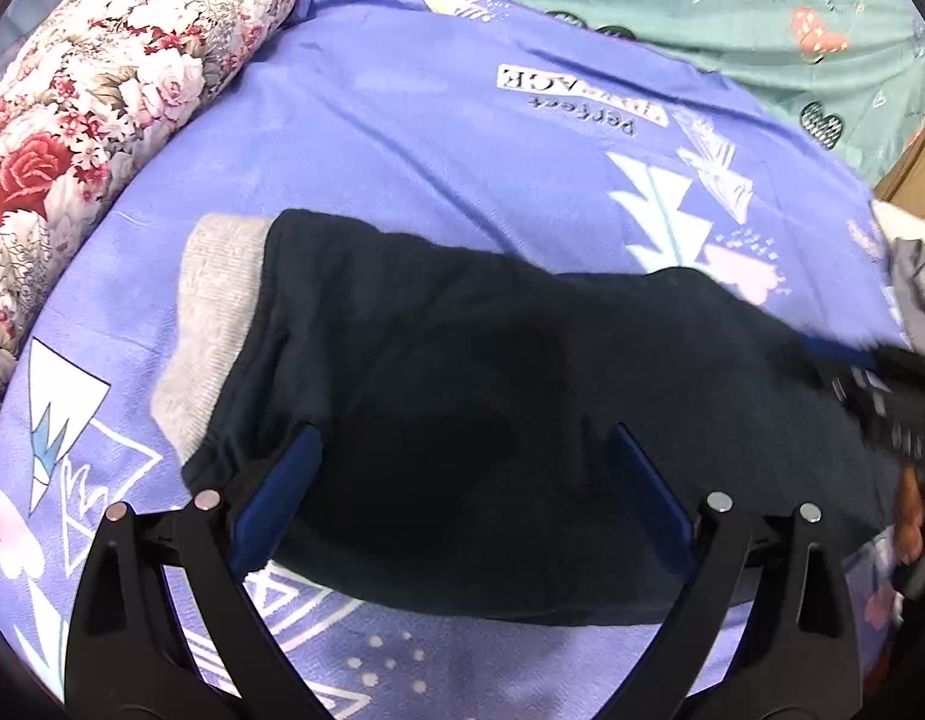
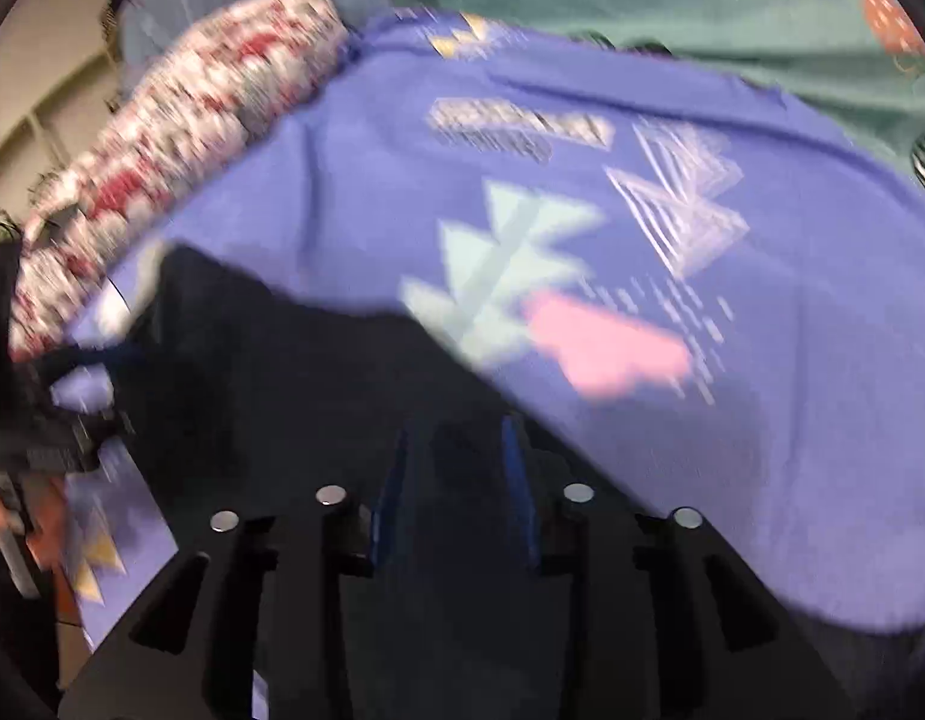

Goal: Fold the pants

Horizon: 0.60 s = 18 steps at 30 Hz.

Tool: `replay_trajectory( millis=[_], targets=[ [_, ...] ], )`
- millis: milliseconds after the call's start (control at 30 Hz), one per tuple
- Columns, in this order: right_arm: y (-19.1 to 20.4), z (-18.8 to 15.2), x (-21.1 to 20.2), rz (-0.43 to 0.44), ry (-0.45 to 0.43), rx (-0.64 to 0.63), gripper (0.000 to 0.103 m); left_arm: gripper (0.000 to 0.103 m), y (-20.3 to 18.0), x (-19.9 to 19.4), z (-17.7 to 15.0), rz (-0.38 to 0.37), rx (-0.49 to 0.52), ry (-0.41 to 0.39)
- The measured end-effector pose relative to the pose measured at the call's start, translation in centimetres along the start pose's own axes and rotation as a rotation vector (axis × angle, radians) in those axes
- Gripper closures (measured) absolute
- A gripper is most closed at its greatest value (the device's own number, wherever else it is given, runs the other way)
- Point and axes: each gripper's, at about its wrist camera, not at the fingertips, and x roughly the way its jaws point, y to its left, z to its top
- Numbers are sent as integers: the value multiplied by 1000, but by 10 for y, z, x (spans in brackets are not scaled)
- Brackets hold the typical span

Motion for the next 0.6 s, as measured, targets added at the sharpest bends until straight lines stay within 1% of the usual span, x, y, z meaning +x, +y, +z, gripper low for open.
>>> replay_trajectory(
  millis=[33,67,100,167,200,233,267,300,333,367,400,433,467,500,567,600],
  targets=[
    [-20,-16,-1,-6,32,39,67,6,1,5,-1,9,-6,19],
    [-38,-27,-10,39,21,76,68,6,1,8,-2,11,-9,29],
    [-59,-38,-20,21,11,119,68,6,1,11,-4,21,-3,31],
    [-94,-52,-39,-64,-15,189,70,6,-4,13,-7,65,27,29],
    [-111,-59,-47,-145,-20,228,70,6,-5,13,-8,75,32,29],
    [-134,-68,-55,-329,5,285,68,6,-6,13,-9,86,31,30],
    [-149,-75,-63,-446,12,331,65,6,-7,11,-9,93,19,32],
    [-162,-82,-74,-505,-2,384,65,6,-7,8,-9,94,7,32],
    [-172,-92,-91,-422,-51,447,65,6,-7,5,-9,92,-1,29],
    [-175,-100,-103,-288,-84,482,65,6,-8,2,-9,86,-9,24],
    [-177,-112,-111,-118,-103,501,64,6,-8,-3,-10,74,-15,15],
    [-176,-119,-113,-38,-99,501,62,5,-10,-6,-10,61,-15,6],
    [-175,-127,-112,17,-86,498,58,4,-12,-8,-11,49,-12,1],
    [-177,-137,-107,28,-58,506,57,4,-14,-8,-12,39,-5,-1],
    [-192,-150,-100,-62,-19,544,58,4,-17,-2,-13,59,0,13],
    [-198,-153,-103,-81,-41,564,61,4,-17,1,-14,85,1,24]
  ],
)
